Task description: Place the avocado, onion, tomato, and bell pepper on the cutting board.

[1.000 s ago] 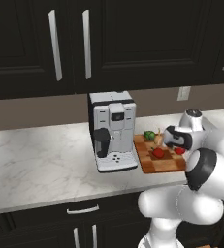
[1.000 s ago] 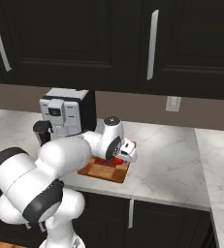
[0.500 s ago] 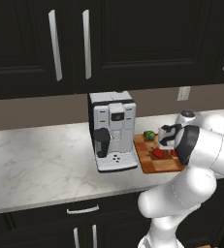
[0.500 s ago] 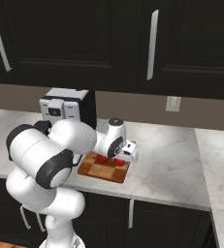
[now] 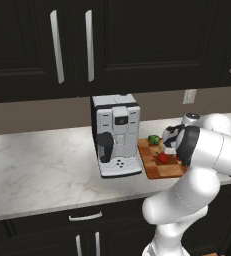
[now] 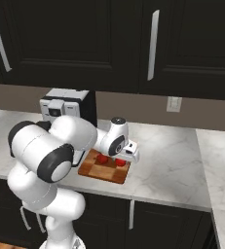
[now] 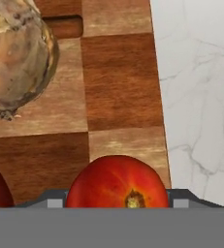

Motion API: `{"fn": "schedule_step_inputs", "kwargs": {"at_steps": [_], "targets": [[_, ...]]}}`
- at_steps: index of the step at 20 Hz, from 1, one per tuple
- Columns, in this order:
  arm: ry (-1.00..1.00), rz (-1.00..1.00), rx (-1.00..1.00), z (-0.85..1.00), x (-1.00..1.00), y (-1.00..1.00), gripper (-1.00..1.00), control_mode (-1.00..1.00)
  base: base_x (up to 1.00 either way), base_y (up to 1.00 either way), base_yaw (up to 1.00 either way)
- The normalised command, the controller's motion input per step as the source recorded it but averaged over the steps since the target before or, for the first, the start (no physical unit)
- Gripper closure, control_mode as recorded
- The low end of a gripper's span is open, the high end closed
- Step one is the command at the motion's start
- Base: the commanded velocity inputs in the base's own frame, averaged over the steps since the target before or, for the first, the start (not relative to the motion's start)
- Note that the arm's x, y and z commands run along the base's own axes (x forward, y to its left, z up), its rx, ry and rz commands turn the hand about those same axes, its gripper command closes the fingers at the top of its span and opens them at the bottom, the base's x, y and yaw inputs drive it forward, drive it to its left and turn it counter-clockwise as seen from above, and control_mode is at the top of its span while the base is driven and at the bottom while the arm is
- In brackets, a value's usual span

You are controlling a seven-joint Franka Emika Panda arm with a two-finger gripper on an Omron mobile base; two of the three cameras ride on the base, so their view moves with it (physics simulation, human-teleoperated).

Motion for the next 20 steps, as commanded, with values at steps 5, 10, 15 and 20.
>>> {"fn": "schedule_step_inputs", "kwargs": {"at_steps": [5, 10, 15, 20], "targets": [[0.00, 0.07, 0.00, 0.00, 0.00, 0.05, 1.00, -1.00, 0.00, 0.00, 0.00], [0.00, 0.11, 0.00, 0.00, 0.00, 0.13, -1.00, -1.00, 0.00, 0.00, 0.00], [0.00, 0.08, 0.00, 0.00, 0.00, 0.00, -1.00, -1.00, 0.00, 0.00, 0.00], [0.00, 0.07, 0.00, 0.00, 0.00, 0.00, -1.00, -1.00, 0.00, 0.00, 0.00]]}}
